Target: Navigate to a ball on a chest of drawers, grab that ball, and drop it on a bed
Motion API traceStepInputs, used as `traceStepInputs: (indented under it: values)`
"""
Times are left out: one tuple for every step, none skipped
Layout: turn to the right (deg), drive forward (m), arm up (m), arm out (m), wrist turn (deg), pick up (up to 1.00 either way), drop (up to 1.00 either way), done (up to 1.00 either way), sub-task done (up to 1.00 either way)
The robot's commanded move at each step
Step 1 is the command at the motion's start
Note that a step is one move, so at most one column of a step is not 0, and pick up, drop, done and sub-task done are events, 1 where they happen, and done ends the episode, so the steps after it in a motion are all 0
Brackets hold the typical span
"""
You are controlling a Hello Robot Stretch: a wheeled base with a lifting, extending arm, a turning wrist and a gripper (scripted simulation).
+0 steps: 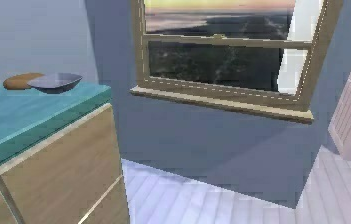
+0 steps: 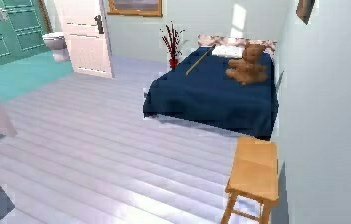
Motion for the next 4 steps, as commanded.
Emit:
traceStepInputs:
  values:
    - [15.0, 0.00, 0.00, 0.00, 0.0, 0.00, 0.00, 0.00, 0.00]
    - [0.0, 0.30, 0.00, 0.00, 0.0, 0.00, 0.00, 0.00, 0.00]
    - [-45.0, 0.00, 0.00, 0.00, 0.0, 0.00, 0.00, 0.00, 0.00]
    - [-15.0, 0.00, 0.00, 0.00, 0.0, 0.00, 0.00, 0.00, 0.00]
